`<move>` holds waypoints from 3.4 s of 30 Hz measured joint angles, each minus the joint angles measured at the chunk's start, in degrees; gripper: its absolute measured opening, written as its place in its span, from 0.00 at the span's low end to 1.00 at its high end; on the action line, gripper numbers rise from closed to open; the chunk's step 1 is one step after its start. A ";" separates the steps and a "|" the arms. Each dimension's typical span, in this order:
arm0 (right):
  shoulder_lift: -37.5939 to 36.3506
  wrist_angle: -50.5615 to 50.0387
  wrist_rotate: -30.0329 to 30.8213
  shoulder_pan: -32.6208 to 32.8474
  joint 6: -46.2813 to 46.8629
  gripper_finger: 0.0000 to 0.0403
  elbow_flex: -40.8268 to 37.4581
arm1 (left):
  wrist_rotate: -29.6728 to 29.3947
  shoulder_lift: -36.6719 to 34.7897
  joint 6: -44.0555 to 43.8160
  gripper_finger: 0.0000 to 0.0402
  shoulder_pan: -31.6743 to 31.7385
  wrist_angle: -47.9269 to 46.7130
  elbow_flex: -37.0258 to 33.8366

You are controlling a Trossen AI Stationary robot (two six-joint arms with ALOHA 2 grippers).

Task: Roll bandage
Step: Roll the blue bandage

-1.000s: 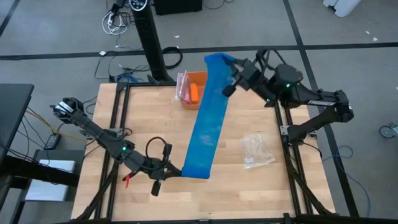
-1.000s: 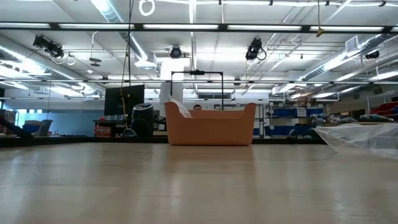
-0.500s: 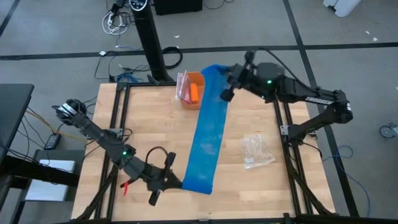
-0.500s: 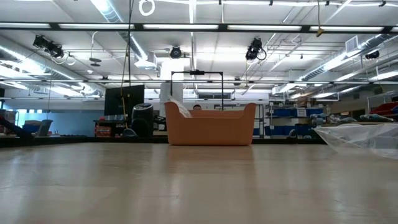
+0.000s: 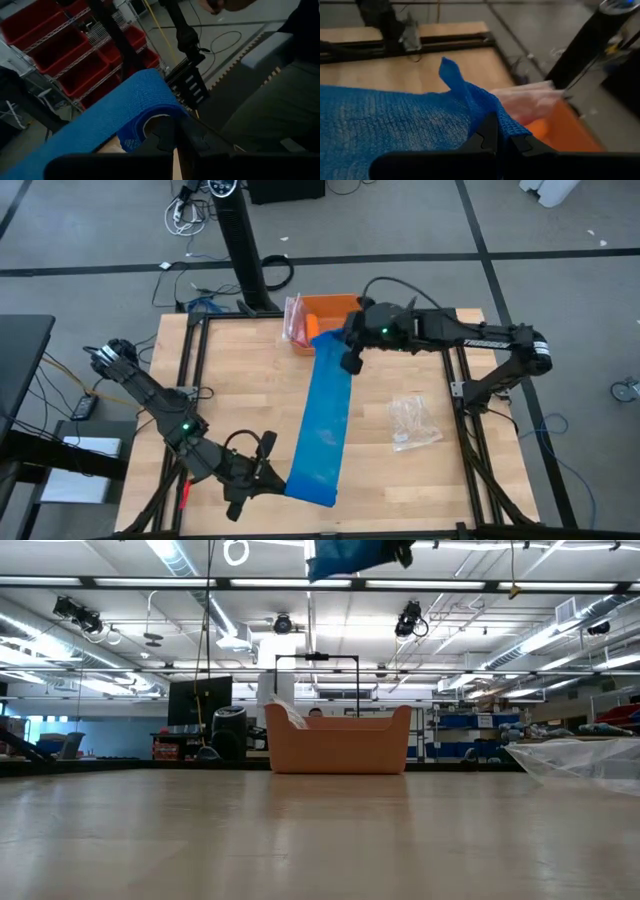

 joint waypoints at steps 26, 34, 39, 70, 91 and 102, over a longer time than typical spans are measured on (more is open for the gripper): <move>7.55 -11.46 -14.31 2.94 21.47 0.32 -0.02 | -0.30 0.02 -4.13 0.02 0.08 -3.55 1.62; 7.17 -11.37 -16.80 4.04 22.58 0.64 -0.02 | -0.26 0.02 -4.33 0.02 0.08 -3.51 1.62; 7.17 -11.43 -20.55 4.11 23.44 0.76 -0.02 | -0.26 0.02 -4.35 0.02 0.08 -3.50 1.62; -1.28 40.49 3.03 30.60 22.55 0.50 -43.72 | -5.88 -4.70 -6.68 0.02 8.64 8.81 -11.87; 7.79 72.14 8.21 34.04 24.85 0.50 -51.56 | 1.90 -6.62 3.29 0.02 15.56 22.48 -15.10; 7.79 75.55 7.48 31.71 22.41 0.50 -51.56 | 1.82 -6.82 6.42 0.02 16.03 27.10 -15.08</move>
